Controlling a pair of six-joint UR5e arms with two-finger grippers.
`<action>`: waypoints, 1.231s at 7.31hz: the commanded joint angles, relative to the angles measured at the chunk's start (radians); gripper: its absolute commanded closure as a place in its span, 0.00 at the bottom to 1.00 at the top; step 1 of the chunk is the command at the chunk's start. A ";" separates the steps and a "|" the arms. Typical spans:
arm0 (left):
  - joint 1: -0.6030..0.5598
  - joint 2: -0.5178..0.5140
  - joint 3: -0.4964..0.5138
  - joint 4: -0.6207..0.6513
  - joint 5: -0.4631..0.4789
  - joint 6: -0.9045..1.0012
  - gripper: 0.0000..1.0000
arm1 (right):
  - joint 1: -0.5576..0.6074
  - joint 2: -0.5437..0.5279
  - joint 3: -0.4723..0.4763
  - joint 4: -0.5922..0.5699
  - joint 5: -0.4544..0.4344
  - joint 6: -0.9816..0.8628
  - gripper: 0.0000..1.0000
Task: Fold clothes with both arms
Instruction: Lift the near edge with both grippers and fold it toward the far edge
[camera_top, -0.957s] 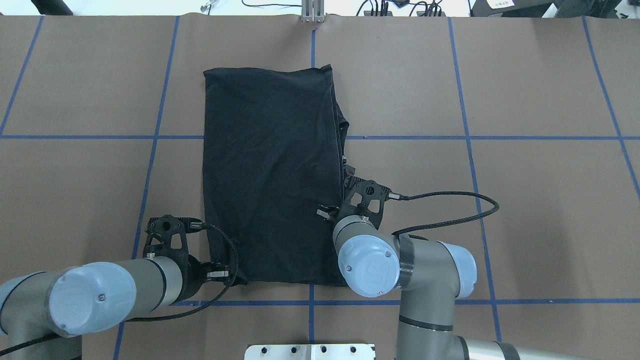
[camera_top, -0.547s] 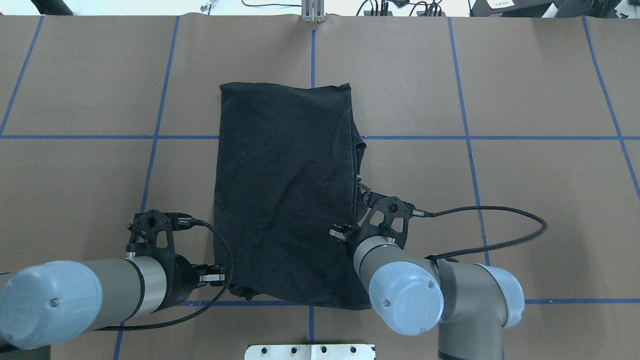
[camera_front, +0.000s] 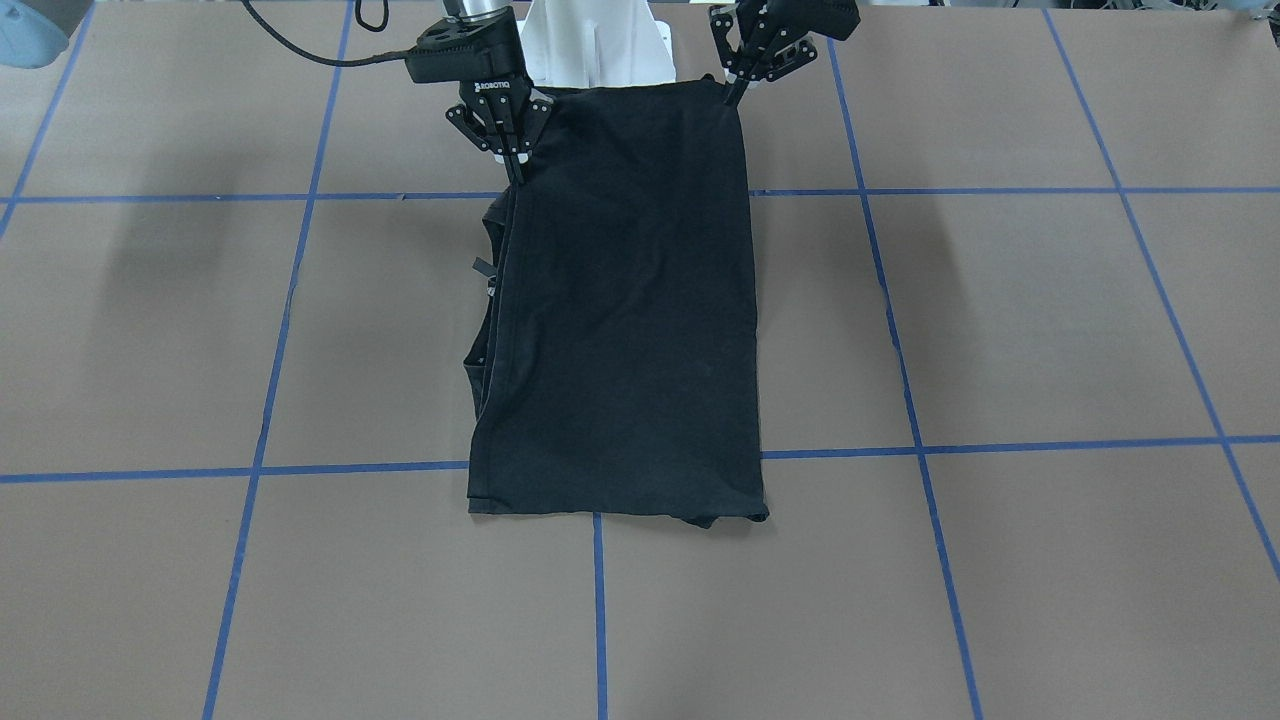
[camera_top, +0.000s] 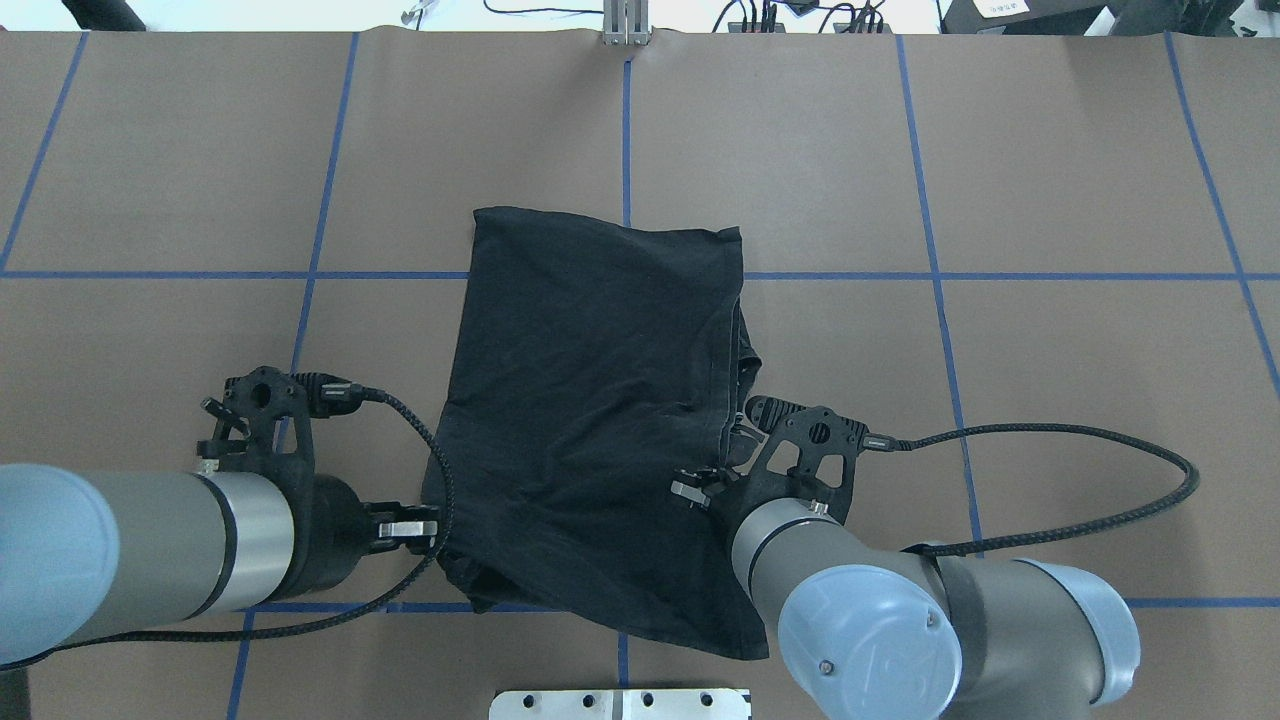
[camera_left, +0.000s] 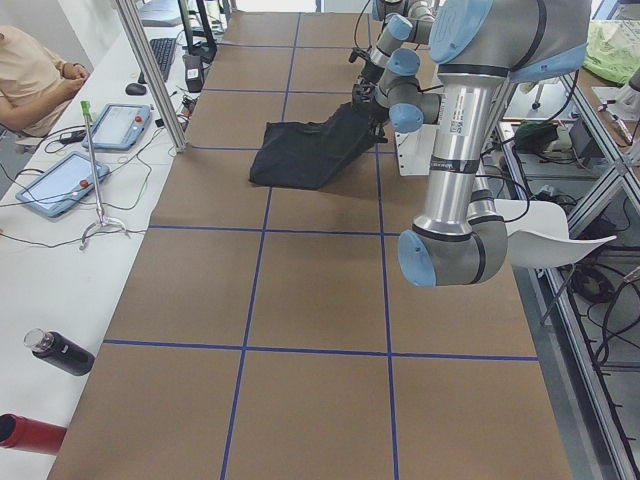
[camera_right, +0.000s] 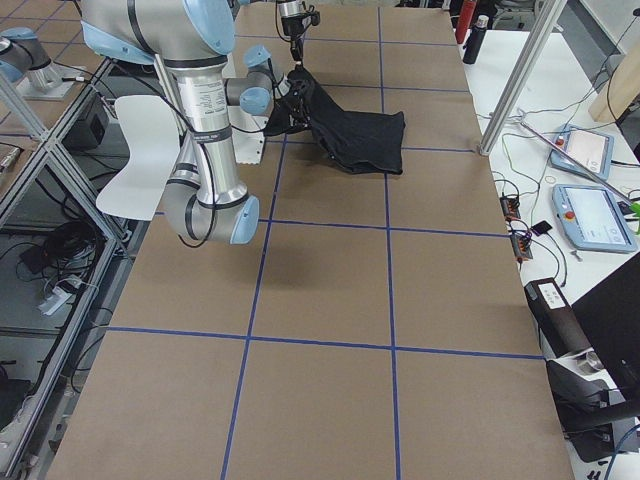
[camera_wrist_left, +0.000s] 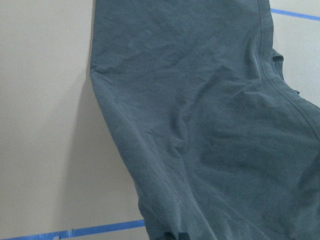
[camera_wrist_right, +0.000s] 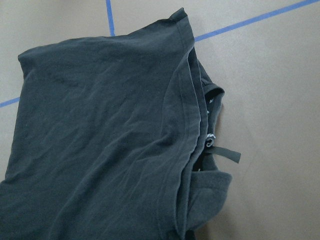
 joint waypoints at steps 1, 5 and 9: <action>-0.095 -0.102 0.118 0.003 -0.003 0.065 1.00 | 0.077 0.055 -0.084 0.003 0.003 -0.005 1.00; -0.283 -0.180 0.253 0.002 -0.050 0.209 1.00 | 0.175 0.090 -0.184 0.012 0.013 -0.045 1.00; -0.369 -0.321 0.489 -0.017 -0.049 0.260 1.00 | 0.221 0.197 -0.336 0.012 0.013 -0.054 1.00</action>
